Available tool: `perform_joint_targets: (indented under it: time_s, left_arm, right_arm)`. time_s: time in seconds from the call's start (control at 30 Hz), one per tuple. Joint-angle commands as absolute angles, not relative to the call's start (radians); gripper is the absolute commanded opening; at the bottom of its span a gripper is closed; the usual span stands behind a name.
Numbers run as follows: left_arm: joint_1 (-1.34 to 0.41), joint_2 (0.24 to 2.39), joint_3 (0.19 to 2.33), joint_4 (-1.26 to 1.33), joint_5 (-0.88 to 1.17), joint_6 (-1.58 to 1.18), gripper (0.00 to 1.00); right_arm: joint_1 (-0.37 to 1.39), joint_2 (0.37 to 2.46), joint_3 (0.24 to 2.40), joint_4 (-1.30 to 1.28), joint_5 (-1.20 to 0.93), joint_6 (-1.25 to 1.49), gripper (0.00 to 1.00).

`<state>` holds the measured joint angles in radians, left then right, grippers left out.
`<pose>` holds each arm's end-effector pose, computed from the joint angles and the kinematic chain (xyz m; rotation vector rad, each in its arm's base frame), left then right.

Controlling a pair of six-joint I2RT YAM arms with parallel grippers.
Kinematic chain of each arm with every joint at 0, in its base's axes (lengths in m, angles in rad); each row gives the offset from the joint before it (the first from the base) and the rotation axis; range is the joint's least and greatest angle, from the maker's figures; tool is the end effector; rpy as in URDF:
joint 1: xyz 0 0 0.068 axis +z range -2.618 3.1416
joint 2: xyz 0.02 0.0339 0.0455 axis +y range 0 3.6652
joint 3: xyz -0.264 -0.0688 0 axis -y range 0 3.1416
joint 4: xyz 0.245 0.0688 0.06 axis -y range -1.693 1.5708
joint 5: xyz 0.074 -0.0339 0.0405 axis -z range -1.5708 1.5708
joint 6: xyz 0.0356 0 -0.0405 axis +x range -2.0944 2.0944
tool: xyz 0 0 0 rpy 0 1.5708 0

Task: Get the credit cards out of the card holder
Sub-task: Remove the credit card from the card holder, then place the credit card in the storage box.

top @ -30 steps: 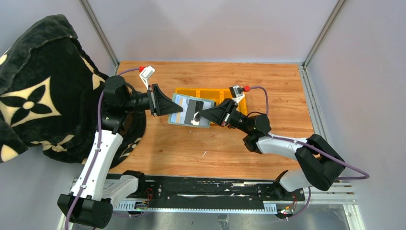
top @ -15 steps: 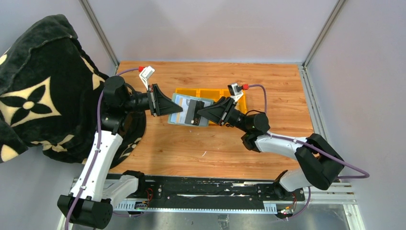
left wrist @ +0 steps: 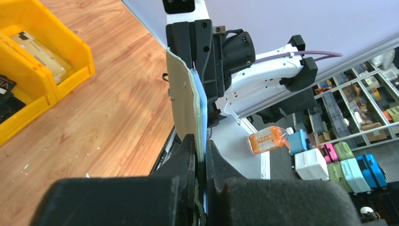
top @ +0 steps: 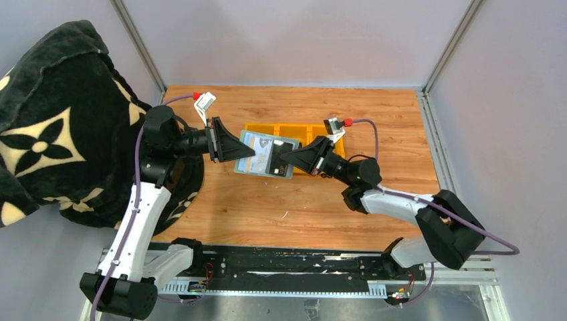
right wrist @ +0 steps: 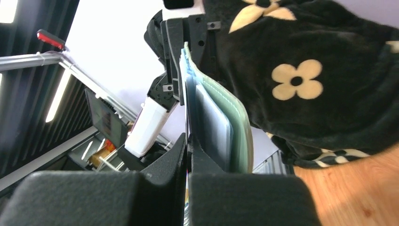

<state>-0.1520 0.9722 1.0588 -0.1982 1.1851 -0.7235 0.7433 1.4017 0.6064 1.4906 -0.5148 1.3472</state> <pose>0.1897 -0.0624 0.4028 0.4796 1.8313 -1.6037 0.1873 0.1960 0.3080 -0.2549 1.1937 2.1068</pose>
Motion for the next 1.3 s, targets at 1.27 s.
perform_joint_targets:
  time_s: [1.27]
  left_arm:
    - [-0.144, 0.982, 1.24, -0.644, 1.01, -0.252, 0.0]
  right_arm:
    - [0.553, 1.902, 1.29, 0.103, -0.223, 0.635, 0.0]
